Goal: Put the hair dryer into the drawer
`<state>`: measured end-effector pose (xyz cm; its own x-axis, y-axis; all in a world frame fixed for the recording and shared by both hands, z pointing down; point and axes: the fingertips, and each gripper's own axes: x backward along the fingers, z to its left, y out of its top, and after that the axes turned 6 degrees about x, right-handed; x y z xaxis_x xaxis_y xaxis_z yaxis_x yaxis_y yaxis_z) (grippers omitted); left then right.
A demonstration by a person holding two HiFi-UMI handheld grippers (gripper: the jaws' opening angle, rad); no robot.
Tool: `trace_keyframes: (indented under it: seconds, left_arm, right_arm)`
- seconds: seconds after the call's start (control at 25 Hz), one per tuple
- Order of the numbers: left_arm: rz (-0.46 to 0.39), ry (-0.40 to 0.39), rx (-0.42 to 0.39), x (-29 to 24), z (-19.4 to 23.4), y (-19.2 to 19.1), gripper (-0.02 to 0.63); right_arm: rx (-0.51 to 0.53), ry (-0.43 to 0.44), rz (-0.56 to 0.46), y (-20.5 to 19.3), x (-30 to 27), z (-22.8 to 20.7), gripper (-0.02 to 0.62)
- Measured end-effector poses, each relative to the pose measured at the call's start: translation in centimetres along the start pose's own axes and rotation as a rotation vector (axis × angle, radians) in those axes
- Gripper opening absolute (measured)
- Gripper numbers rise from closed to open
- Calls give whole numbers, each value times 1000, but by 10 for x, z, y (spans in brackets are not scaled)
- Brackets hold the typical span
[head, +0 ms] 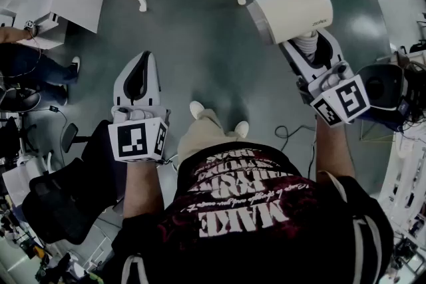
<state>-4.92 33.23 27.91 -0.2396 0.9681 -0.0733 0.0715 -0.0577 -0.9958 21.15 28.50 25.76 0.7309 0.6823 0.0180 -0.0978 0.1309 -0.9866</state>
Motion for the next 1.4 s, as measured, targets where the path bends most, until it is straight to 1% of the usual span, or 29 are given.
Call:
trace_keyframes:
  seconds: [0.12,0.28,0.44,0.64,0.76,0.92,1.0,1.16,1.4]
  left_arm:
    - [8,13,0,21,3,3,5]
    - [5,-10,-10,34,8,6,5]
    - [-33,-33,-19,42,23,19,5]
    - [-46,-39,-18,61,59,16,5]
    - [-53,-32,0,66,86,14,5]
    - [-70,-59,4,68,108,10,5]
    - [-77,-68,-2,67,116,8,5]
    - [-95,-88,16,58,121,6,5]
    - [-94,-97,17,27,124,6,5]
  right_arm:
    - [6,-9,2,4,15,18,235]
    - [14,-38,9,7,19,36,235]
    - [-5,-71,-1,9,15,51,235]
    - [-65,-110,-3,15,3,73,235]
    - [-62,-134,-14,27,-8,81,235]
    - [-71,-161,-43,43,-17,94,235]
    - [-59,-172,-45,46,-21,100,235]
    - [-38,-191,-34,46,-23,99,235]
    - [-47,-208,-38,41,-40,74,235]
